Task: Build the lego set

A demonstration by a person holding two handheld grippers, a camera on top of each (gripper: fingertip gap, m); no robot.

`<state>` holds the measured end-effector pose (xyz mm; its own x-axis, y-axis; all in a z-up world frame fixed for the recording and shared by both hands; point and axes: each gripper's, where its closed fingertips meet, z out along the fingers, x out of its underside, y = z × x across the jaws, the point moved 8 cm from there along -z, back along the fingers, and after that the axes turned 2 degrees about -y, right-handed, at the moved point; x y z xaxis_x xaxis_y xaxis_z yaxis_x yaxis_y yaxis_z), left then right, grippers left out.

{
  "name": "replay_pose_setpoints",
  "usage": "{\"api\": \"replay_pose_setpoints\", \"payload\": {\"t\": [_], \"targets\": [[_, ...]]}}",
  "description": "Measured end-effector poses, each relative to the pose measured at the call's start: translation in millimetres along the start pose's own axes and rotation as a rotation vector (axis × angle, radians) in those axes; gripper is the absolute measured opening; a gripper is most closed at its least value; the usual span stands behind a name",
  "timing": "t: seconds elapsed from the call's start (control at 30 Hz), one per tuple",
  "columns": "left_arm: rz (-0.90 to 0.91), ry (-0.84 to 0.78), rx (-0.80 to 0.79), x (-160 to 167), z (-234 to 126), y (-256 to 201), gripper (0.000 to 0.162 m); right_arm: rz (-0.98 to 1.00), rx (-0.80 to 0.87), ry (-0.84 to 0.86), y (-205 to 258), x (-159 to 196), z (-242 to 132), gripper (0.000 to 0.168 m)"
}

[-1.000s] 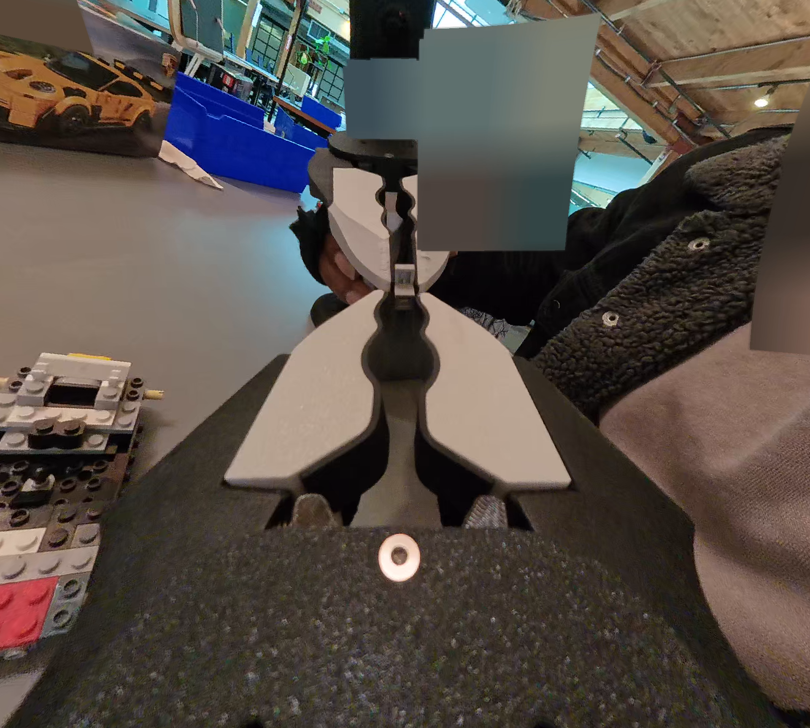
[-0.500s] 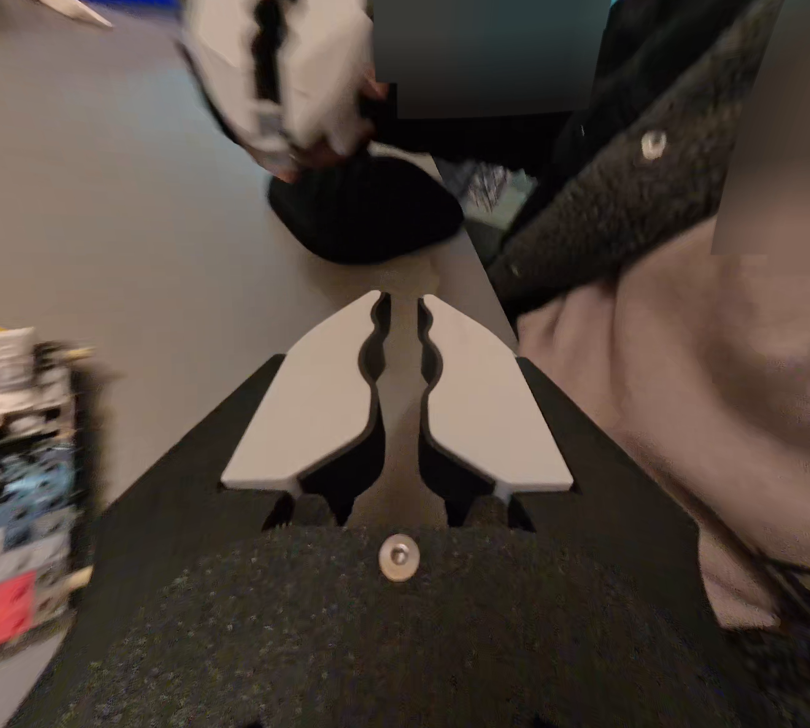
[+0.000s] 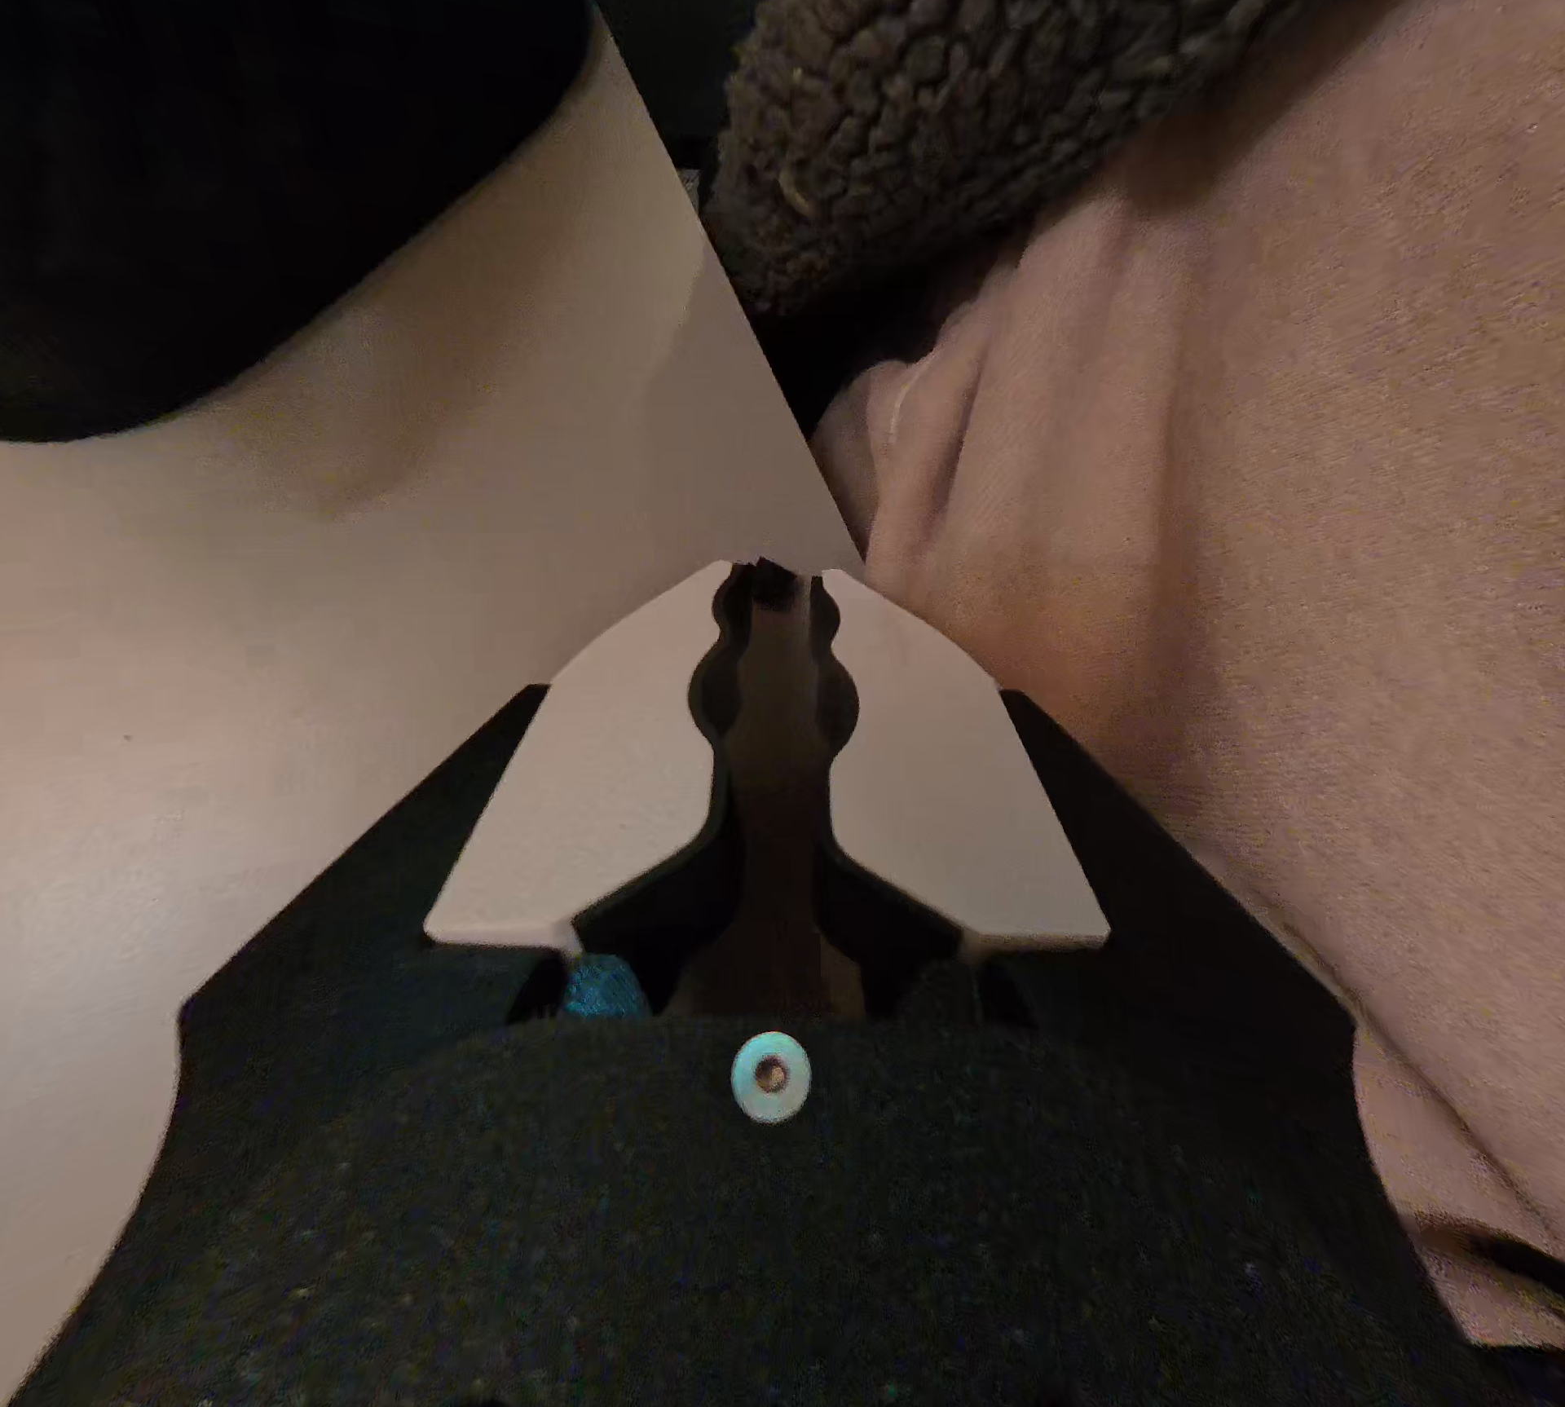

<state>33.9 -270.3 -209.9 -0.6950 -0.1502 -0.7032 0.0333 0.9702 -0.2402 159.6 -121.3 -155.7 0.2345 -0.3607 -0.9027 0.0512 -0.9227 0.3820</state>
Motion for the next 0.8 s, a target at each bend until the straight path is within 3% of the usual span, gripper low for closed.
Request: {"api": "replay_pose_setpoints", "payload": {"t": [0.27,0.57,0.8], "targets": [[0.076,0.148,-0.107,-3.8,10.7,-0.6,0.010,-0.030,-0.008,-0.034,11.5,7.3,-7.8,0.007],[-0.127,0.069,-0.302,27.1,-46.8,62.7,0.017,-0.013,0.012,-0.091,5.4,13.0,-19.0,0.007],[-0.142,0.065,-0.429,29.9,-67.7,65.1,0.014,-0.008,0.007,-0.107,-0.4,12.9,-20.4,0.007]]}}
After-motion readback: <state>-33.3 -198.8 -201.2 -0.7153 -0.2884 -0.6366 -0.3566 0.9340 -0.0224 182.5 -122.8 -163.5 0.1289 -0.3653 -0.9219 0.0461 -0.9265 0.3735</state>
